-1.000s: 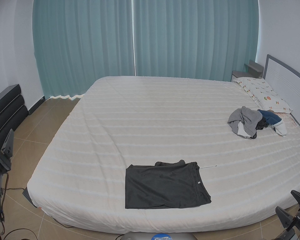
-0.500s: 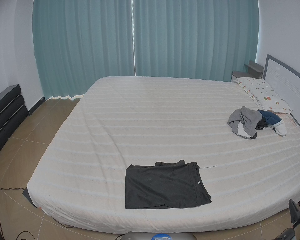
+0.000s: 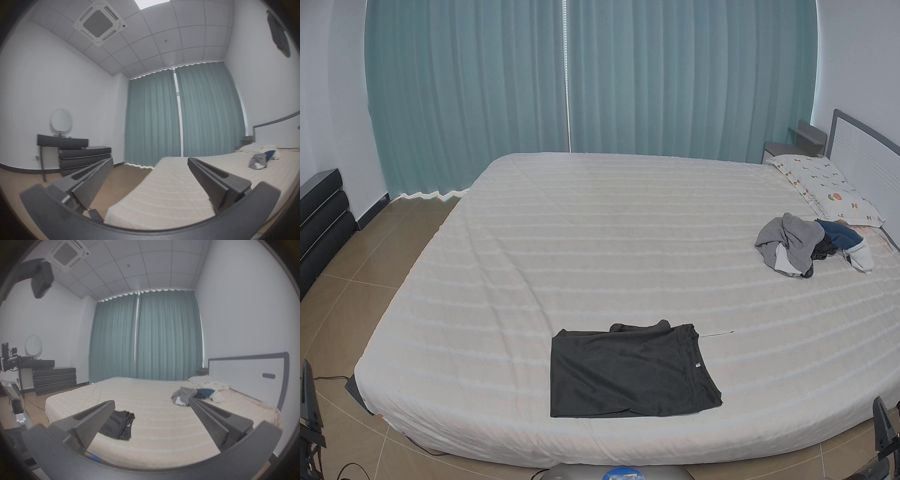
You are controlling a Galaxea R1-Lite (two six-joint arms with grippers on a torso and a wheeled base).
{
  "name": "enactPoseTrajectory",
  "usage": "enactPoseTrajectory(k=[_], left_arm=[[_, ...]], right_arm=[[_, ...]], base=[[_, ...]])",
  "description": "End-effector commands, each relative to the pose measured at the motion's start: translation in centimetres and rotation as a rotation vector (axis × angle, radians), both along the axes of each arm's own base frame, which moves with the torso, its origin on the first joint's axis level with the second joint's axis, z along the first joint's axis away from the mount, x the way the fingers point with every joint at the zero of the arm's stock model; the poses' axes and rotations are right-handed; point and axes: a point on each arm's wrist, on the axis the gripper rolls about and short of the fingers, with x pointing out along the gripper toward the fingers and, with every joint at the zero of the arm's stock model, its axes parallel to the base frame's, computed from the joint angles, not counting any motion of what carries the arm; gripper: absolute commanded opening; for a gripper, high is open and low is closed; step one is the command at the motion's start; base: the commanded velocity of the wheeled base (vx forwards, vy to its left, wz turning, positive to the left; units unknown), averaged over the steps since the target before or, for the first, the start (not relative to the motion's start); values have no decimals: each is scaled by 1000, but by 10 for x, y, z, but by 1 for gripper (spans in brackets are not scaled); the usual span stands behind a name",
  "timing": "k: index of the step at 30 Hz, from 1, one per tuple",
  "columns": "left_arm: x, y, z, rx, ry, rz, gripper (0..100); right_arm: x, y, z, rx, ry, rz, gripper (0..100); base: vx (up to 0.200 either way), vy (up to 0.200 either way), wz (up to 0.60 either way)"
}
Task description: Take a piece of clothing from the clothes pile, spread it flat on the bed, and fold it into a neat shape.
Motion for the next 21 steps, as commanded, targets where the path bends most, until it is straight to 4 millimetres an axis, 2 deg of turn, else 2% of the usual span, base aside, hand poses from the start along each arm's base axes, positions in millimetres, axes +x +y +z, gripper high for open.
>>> enactPoseTrajectory(k=[1, 7, 11, 12, 16, 21], left_arm=[[6, -3, -16, -16, 28, -198, 100], [7, -10, -25, 2, 147, -554, 100], [7, -9, -29, -9, 181, -585, 100], [7, -10, -37, -29, 250, -606, 100], [7, -11, -45, -59, 337, -692, 100], [6, -12, -45, -39, 332, -728, 100]], right_arm=[[9, 2, -20, -67, -48, 75, 100], [10, 2, -27, -61, 18, 83, 100], [10, 2, -27, -59, 17, 77, 100], [11, 1, -30, -47, 45, 39, 100], [10, 1, -31, -42, 73, 12, 100], [11, 0, -34, -7, 90, -13, 100]], base=[[0, 0, 0], [0, 0, 0], [0, 0, 0], [0, 0, 0], [0, 0, 0], [0, 0, 0]])
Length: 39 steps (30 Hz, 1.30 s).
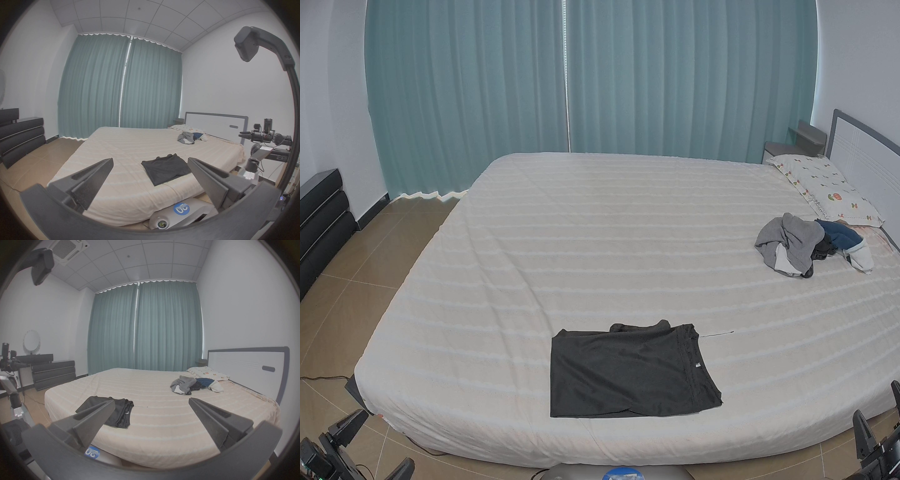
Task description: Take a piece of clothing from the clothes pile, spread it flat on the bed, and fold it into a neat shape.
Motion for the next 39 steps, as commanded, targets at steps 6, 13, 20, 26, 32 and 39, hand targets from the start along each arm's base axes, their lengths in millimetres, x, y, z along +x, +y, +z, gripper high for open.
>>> enactPoseTrajectory(k=[6, 13, 20, 26, 32, 39], left_arm=[[3, 6, -5, 103, -2, 243, 100], [3, 10, -10, 128, 52, 421, 100], [3, 10, -10, 83, 69, 452, 100], [3, 11, -10, 80, 67, 470, 100], [3, 11, -10, 55, 72, 496, 100], [3, 11, -10, 52, 72, 497, 100]], right_arm=[[1, -1, -7, 18, 24, -32, 100], [1, -1, -7, 27, 24, -35, 100], [1, -1, -7, 36, 24, -36, 100], [1, -1, -7, 45, 25, -31, 100], [1, -1, -7, 36, 24, -33, 100], [1, -1, -7, 45, 25, -33, 100]], base=[[0, 0, 0], [0, 0, 0], [0, 0, 0], [0, 0, 0], [0, 0, 0], [0, 0, 0]])
